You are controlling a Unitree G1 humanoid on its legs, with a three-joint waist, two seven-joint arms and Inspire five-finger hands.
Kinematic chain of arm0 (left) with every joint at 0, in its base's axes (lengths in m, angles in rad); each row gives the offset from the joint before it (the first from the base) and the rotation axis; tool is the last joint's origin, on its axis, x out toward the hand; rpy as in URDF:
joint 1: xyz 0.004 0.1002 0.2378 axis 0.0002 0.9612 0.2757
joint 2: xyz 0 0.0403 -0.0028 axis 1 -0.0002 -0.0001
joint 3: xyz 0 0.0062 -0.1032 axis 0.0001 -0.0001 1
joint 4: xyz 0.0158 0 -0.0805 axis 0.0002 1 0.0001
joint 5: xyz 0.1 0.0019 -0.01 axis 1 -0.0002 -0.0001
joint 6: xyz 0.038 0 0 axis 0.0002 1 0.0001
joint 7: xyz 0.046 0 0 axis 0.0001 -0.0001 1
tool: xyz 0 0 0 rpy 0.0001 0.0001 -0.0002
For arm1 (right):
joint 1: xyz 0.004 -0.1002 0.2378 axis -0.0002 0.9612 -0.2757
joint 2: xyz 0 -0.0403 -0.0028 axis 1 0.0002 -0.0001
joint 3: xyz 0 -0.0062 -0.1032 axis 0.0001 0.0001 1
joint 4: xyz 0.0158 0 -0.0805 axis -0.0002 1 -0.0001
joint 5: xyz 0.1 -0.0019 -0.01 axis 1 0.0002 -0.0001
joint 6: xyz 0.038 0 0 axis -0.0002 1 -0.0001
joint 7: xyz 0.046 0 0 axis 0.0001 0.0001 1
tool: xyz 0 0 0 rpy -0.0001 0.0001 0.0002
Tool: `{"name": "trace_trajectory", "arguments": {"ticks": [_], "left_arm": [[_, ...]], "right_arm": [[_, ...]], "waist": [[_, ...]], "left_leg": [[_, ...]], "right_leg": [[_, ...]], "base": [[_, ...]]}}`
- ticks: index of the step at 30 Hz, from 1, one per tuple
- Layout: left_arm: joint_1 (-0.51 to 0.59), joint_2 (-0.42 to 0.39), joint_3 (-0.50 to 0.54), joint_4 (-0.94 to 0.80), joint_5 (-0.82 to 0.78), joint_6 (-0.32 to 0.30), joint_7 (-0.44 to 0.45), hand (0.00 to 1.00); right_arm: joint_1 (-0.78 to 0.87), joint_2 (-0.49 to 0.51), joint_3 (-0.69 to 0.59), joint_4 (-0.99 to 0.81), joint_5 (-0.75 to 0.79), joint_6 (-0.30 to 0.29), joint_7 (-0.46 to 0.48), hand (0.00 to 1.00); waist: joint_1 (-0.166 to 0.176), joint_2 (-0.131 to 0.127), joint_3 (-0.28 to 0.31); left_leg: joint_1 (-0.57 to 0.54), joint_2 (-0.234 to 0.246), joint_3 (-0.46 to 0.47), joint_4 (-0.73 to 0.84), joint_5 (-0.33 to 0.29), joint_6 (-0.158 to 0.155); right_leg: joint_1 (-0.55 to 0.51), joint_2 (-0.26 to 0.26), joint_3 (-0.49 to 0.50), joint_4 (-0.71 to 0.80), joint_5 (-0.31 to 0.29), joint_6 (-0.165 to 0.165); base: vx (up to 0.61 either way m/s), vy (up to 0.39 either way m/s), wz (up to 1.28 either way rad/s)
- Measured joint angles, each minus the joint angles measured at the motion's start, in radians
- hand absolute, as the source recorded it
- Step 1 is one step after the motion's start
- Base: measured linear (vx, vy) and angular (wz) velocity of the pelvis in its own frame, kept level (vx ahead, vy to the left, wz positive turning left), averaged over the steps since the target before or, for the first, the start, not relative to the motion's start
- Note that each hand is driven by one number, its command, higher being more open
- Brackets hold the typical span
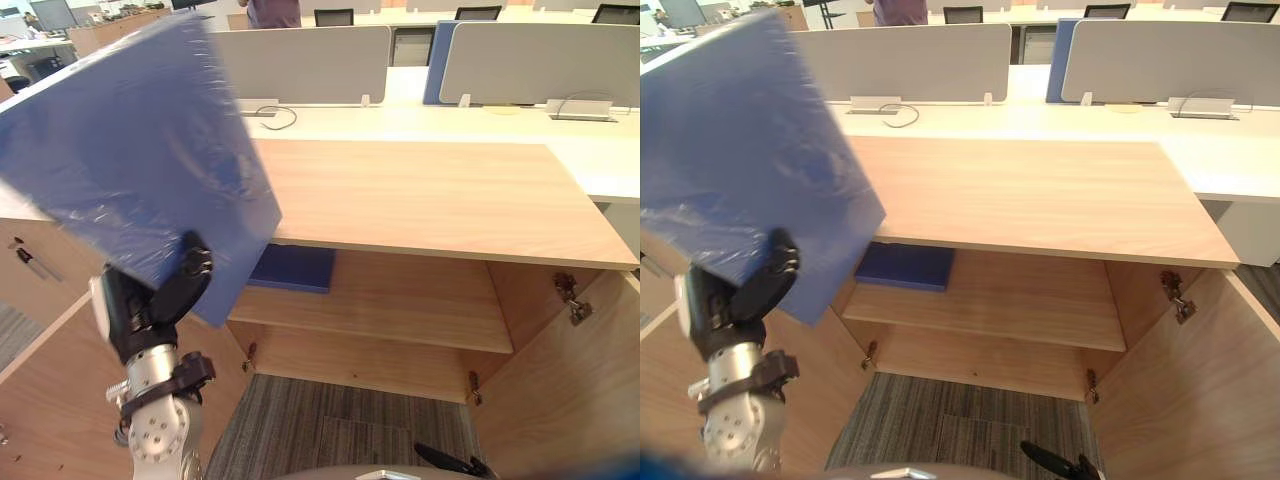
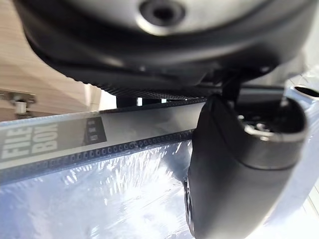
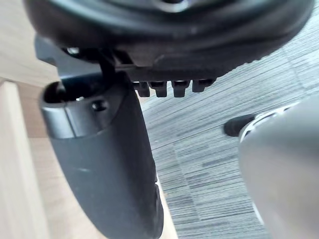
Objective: Walk over to the cabinet, pick up the folder, carry it to the office cabinet, place the folder inside the office cabinet, then close the office cabinet door
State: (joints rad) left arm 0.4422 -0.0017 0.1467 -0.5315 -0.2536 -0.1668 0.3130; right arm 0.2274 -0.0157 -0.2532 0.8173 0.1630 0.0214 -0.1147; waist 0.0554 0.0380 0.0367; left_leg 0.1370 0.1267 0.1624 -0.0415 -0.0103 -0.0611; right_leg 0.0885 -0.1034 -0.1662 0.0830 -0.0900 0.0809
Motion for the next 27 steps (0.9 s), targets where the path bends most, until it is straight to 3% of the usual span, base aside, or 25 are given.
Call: {"name": "trace_trajectory", "arguments": {"ticks": [3,5,11,13,18,22,27], "left_arm": [[0.030,-0.014,-0.008,-0.001,-0.094,0.002,-0.025,0.00],[0.045,-0.014,-0.030,-0.020,-0.169,0.005,-0.092,0.00],[0.040,-0.003,-0.064,-0.106,-0.231,0.020,-0.207,0.00],[0.032,0.006,-0.059,-0.109,-0.249,0.023,-0.227,0.00],[-0.027,0.048,-0.041,-0.101,-0.263,0.030,-0.264,0.00],[-0.063,0.092,-0.043,-0.081,-0.261,0.030,-0.315,0.00],[-0.064,0.117,-0.045,-0.071,-0.241,0.036,-0.333,0.00]], "right_arm": [[0.114,0.045,0.092,-0.328,0.039,-0.003,-0.006,1.00],[0.167,0.082,0.133,-0.629,0.090,-0.010,0.002,1.00],[0.121,0.080,0.097,-1.044,0.204,-0.086,0.001,1.00],[0.075,0.070,0.061,-1.114,0.204,-0.099,0.000,1.00],[0.050,0.027,0.052,-1.118,0.228,-0.067,-0.007,1.00],[0.016,-0.082,0.102,-1.098,0.242,-0.021,-0.021,1.00],[-0.008,-0.208,0.139,-1.059,0.330,-0.015,-0.021,1.00]], "waist": [[-0.006,-0.006,0.002],[-0.014,-0.008,0.002],[-0.026,-0.006,-0.003],[-0.031,-0.003,-0.004],[-0.039,0.002,-0.003],[-0.065,0.003,-0.003],[-0.069,0.003,-0.003]], "left_leg": [[0.007,0.008,0.020,0.007,-0.009,-0.009],[0.002,0.011,0.034,0.022,-0.019,-0.013],[-0.012,0.011,0.049,0.037,-0.030,-0.014],[-0.014,0.010,0.048,0.037,-0.030,-0.014],[-0.019,0.009,0.047,0.037,-0.030,-0.014],[-0.023,0.007,0.048,0.043,-0.030,-0.011],[-0.039,0.009,0.047,0.058,-0.028,-0.008]], "right_leg": [[-0.004,0.006,0.017,0.006,-0.001,-0.001],[-0.016,0.006,0.031,0.015,-0.001,-0.001],[-0.034,0.007,0.047,0.019,-0.001,-0.001],[-0.036,0.007,0.048,0.016,0.000,0.000],[-0.041,0.009,0.057,0.015,0.007,-0.001],[-0.044,0.008,0.065,0.013,0.020,-0.001],[-0.055,0.010,0.069,0.014,0.033,-0.004]], "base": [[-0.03,0.001,-0.21],[-0.03,0.012,-0.19],[0.00,0.013,-0.09],[0.00,0.000,0.00],[-0.01,0.009,-0.05],[-0.05,0.024,-0.05],[-0.07,0.009,-0.02]]}}
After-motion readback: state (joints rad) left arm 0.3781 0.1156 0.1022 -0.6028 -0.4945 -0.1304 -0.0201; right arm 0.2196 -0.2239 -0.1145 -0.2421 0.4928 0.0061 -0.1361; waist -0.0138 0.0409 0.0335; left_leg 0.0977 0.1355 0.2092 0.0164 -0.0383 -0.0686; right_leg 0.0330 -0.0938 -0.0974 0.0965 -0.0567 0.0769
